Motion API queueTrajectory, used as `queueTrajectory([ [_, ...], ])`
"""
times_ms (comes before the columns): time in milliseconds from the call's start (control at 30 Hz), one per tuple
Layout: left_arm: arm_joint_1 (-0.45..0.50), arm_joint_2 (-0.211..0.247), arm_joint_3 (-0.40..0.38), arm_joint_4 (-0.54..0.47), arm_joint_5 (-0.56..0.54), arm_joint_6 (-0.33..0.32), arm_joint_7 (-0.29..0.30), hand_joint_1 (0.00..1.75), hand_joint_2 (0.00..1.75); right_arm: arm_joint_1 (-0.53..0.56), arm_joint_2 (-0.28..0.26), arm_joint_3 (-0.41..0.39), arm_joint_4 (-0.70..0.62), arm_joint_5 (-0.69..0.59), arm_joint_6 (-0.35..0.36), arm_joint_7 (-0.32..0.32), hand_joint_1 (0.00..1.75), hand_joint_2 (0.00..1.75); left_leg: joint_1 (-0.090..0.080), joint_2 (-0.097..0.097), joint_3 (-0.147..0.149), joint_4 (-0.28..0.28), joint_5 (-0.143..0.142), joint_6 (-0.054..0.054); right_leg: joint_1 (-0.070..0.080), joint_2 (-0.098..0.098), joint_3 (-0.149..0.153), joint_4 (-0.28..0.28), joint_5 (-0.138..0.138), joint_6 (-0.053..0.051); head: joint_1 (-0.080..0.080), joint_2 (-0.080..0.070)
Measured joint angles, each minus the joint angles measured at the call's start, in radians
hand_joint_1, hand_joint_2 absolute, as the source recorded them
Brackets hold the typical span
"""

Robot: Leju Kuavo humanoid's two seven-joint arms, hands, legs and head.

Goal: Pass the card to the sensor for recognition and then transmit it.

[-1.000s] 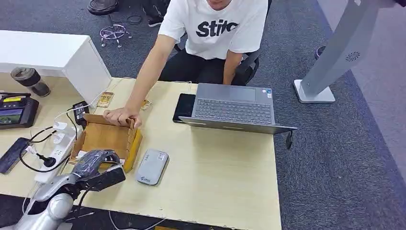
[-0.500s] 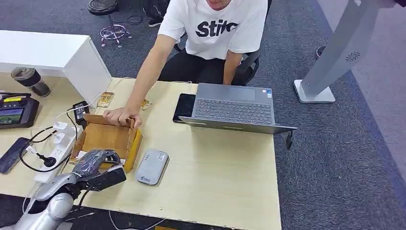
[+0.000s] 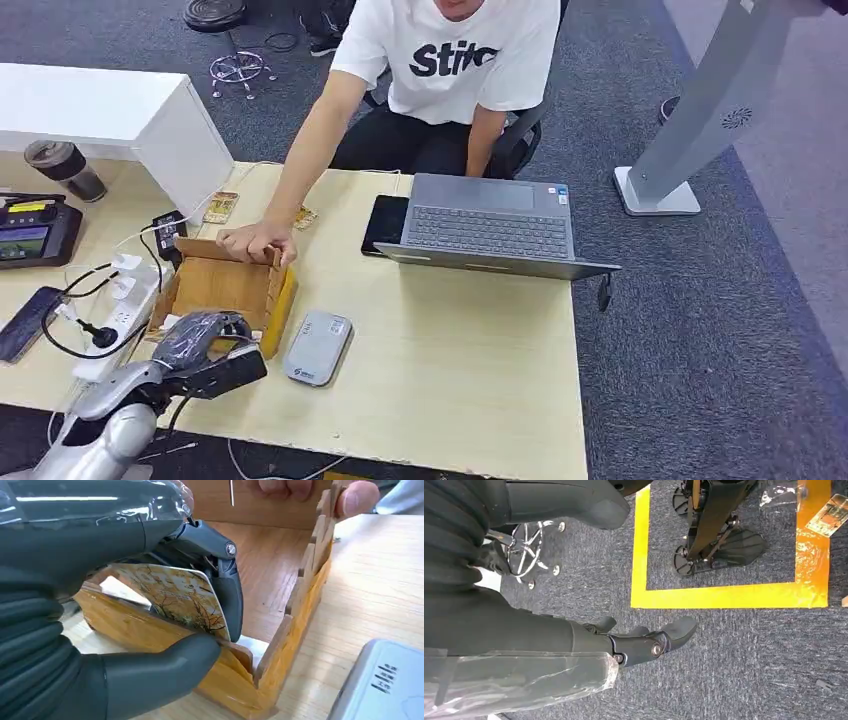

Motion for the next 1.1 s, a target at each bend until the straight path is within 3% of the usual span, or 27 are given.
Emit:
queueTrajectory([
  [67,-0.003,-0.002,-0.007,0.000,-0.043,0.033,0.020,1.75,1.75,0.000,0.000,0.000,0.000,0.000,0.000,0.003,0.00,1.75,0.000,0.000,0.000,0.000,0.000,0.000,0.000,0.000,0.000,0.000,0.000,0.000,0.000,0.000],
  [433,-0.044,-0.010,-0.012,-0.008,-0.057,0.066,0.050,1.75,1.75,0.000,0.000,0.000,0.000,0.002,0.000,0.003,0.00,1.75,0.001,-0.001,0.000,0.000,0.002,-0.001,0.001,-0.001,0.000,0.001,0.002,-0.002,0.001,0.000],
  [1100,-0.083,-0.009,-0.012,-0.021,-0.054,0.067,0.049,1.75,1.75,0.000,0.000,0.000,0.002,0.003,0.000,0.005,0.00,1.75,0.000,-0.001,0.000,0.000,0.001,0.000,0.000,-0.001,0.000,0.000,0.001,-0.001,0.000,0.000],
])
